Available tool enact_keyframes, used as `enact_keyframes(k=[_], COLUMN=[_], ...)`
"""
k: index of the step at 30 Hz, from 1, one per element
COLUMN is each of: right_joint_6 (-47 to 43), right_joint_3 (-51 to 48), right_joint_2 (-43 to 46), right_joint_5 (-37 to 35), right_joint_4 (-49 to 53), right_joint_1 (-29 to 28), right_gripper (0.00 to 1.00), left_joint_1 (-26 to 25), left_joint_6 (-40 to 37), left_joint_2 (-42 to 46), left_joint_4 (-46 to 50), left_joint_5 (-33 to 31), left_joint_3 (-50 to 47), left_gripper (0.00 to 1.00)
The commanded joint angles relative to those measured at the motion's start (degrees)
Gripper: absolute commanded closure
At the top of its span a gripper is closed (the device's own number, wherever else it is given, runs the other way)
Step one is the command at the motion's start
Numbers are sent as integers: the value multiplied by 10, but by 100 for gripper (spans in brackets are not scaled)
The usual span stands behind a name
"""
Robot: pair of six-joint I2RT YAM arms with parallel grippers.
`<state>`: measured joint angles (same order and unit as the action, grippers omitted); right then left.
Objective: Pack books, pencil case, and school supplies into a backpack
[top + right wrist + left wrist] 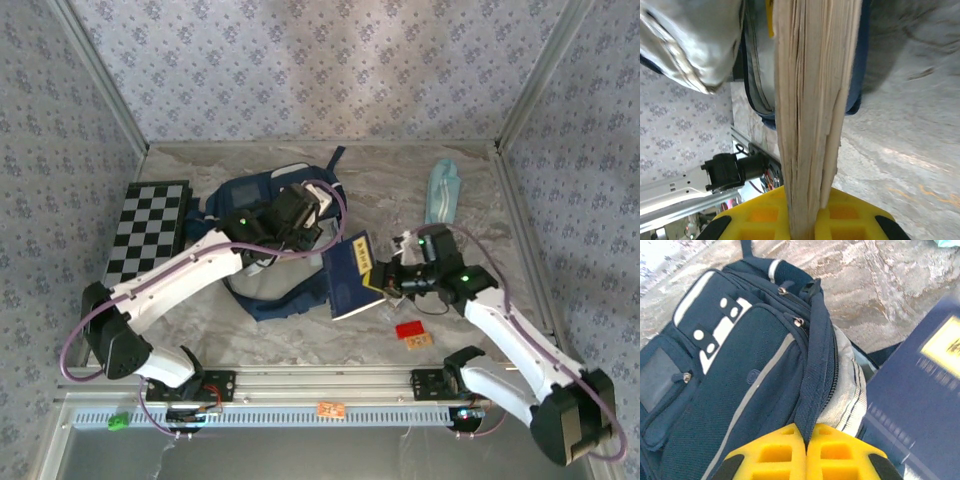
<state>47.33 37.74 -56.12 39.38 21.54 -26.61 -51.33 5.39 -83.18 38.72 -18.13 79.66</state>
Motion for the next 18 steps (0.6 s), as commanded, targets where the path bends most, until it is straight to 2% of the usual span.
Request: enact_keyframes(k=[1, 5, 9, 14, 18], right_joint_6=[79, 105, 121, 99, 98], right_joint_3=[-3, 14, 71, 148, 191], right_joint_2=[-43, -128, -241, -354, -422], right_joint_5=[-61, -132, -137, -193, -200], right_joint_4=[-178, -298, -390, -409, -424], right_joint_1=[-49, -105, -134, -146, -142], right_gripper=[99, 98, 99, 97, 92], left_joint_1=[3, 7, 10, 14, 23], left_joint_6=[7, 24, 35, 52, 74], left_joint_2=[7, 12, 16, 23, 26], left_joint_4=[-32, -53, -58, -73, -77], left_joint_5=[-32, -28, -17, 1, 13], left_joint_3=[52, 64, 78, 78, 68], left_gripper=[100, 100, 100, 100, 100])
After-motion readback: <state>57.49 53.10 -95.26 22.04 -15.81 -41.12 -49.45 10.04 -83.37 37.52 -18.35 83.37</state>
